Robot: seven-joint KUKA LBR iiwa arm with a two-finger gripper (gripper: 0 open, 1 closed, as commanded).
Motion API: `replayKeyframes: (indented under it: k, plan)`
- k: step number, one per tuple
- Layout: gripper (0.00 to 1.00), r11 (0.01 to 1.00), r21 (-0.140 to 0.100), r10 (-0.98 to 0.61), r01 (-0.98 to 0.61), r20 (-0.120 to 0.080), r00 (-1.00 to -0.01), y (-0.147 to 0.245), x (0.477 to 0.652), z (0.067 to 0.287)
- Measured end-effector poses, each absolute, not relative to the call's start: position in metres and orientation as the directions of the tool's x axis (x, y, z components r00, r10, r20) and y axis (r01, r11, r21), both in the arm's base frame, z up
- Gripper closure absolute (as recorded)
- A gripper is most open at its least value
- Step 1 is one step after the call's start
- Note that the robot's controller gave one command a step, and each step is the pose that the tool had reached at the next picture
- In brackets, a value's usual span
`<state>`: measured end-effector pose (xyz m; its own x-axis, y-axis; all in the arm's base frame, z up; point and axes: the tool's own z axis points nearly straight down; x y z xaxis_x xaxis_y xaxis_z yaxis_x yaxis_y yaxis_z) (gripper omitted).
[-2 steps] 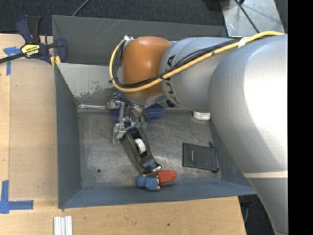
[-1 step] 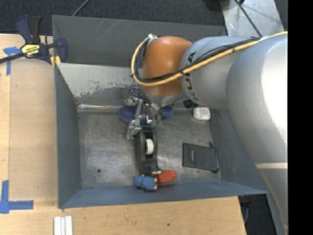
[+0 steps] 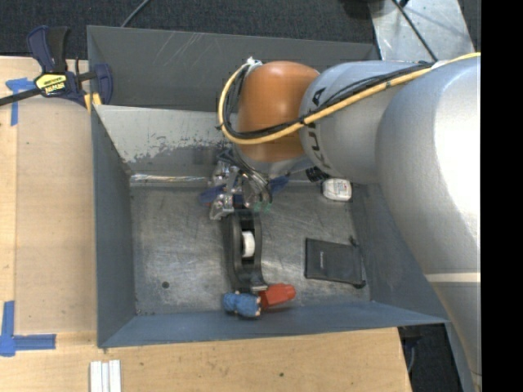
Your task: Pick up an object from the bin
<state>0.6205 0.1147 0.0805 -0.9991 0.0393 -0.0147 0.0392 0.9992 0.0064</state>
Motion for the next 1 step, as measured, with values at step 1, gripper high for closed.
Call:
replayKeyframes:
  k: [1]
  plan:
    - [1.00,0.996,0.003,0.086,0.086,-0.011,-0.996,0.1133,0.6246,0.2281]
